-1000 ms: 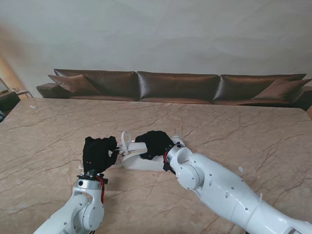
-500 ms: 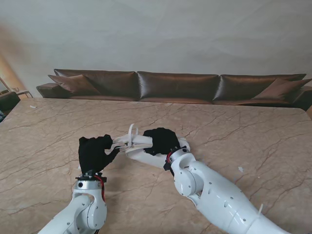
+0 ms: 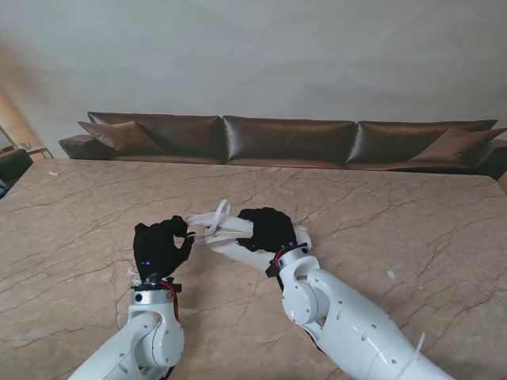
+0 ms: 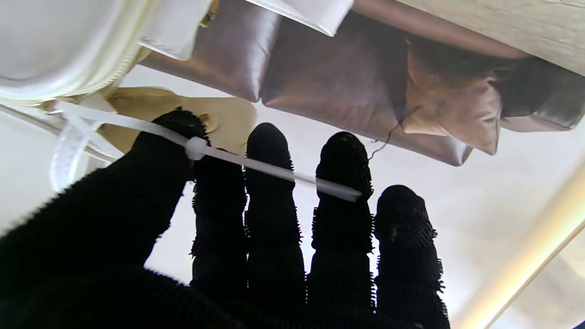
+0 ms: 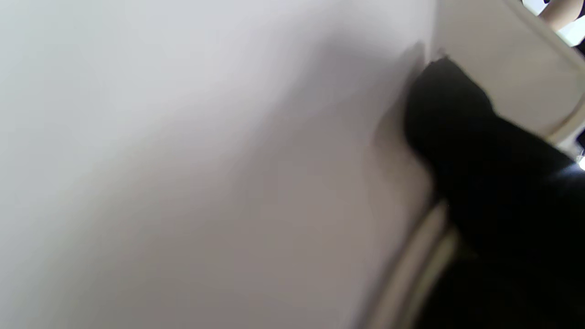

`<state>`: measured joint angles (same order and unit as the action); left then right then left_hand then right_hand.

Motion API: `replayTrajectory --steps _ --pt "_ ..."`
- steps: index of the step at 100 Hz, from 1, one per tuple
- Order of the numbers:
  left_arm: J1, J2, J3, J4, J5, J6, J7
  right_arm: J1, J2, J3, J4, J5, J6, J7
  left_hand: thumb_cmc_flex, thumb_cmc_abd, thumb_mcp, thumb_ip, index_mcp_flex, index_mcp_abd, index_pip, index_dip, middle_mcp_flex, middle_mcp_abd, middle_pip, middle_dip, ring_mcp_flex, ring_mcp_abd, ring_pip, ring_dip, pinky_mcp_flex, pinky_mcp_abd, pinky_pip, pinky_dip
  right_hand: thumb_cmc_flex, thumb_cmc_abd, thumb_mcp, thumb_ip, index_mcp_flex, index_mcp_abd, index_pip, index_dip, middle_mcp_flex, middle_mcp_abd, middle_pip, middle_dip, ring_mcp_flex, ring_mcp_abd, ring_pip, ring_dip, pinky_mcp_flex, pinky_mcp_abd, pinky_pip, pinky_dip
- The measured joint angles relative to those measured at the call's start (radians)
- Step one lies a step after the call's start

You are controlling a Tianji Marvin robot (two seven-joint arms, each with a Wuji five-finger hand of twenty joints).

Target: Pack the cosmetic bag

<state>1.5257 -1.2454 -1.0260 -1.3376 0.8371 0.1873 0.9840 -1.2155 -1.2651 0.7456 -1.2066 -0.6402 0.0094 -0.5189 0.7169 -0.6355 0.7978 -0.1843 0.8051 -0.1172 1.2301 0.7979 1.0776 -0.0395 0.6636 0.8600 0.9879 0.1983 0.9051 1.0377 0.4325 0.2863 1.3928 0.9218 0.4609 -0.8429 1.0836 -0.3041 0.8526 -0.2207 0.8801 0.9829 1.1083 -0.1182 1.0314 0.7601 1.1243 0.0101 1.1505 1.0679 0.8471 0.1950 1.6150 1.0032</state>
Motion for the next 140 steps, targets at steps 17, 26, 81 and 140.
replayTrajectory --steps 17,26,81,140 --pt "-0.016 -0.013 0.024 0.006 -0.053 -0.029 0.004 0.0 -0.007 0.0 0.014 0.01 -0.003 -0.034 0.039 -0.1 0.092 -0.02 0.05 0.071 -0.009 -0.07 0.0 0.032 -0.029 -0.095 0.052 0.0 -0.075 -0.014 0.119 0.029 0.02 -0.193 0.001 0.0 0.001 0.009 0.0 0.0 0.007 0.0 0.0 0.002 0.005 0.0 0.0 0.006 0.006 0.002 0.001 0.0 0.003 0.0" --pt "-0.022 -0.017 0.038 0.006 -0.067 -0.036 -0.003 0.001 -0.009 0.0 0.02 0.012 -0.008 -0.04 0.065 -0.17 0.141 -0.038 0.075 0.092 -0.01 -0.087 0.016 0.044 0.0 -0.145 0.089 0.0 -0.079 -0.037 0.183 0.071 0.035 -0.336 0.002 0.0 0.001 0.012 0.0 0.0 0.011 0.0 0.0 0.003 0.007 0.003 0.0 0.007 0.012 0.002 0.001 0.0 0.007 0.0" --pt "-0.053 -0.042 0.014 -0.01 -0.101 0.009 -0.116 -0.018 -0.017 0.072 0.058 0.101 -0.211 -0.013 0.038 -0.106 0.135 0.059 0.053 0.091 -0.01 0.103 0.06 0.056 0.248 -0.068 0.174 -0.057 0.141 -0.051 0.306 0.047 0.208 -0.338 0.056 0.0 -0.034 0.098 0.036 0.083 0.015 0.0 0.023 0.053 0.021 0.004 0.022 0.051 0.037 0.013 0.041 0.014 0.032 -0.01" --pt "-0.091 -0.035 -0.042 0.026 -0.104 0.049 -0.132 -0.024 -0.024 0.153 0.093 0.229 -0.374 0.042 -0.005 -0.023 -0.298 0.196 0.143 -0.076 0.058 0.191 0.11 0.02 0.306 -0.003 0.175 -0.06 0.213 -0.028 0.307 0.043 0.228 -0.315 0.066 0.0 -0.034 0.103 0.051 0.108 0.015 0.0 0.027 0.07 0.021 0.01 0.031 0.065 0.037 0.023 0.048 0.04 0.033 -0.007"
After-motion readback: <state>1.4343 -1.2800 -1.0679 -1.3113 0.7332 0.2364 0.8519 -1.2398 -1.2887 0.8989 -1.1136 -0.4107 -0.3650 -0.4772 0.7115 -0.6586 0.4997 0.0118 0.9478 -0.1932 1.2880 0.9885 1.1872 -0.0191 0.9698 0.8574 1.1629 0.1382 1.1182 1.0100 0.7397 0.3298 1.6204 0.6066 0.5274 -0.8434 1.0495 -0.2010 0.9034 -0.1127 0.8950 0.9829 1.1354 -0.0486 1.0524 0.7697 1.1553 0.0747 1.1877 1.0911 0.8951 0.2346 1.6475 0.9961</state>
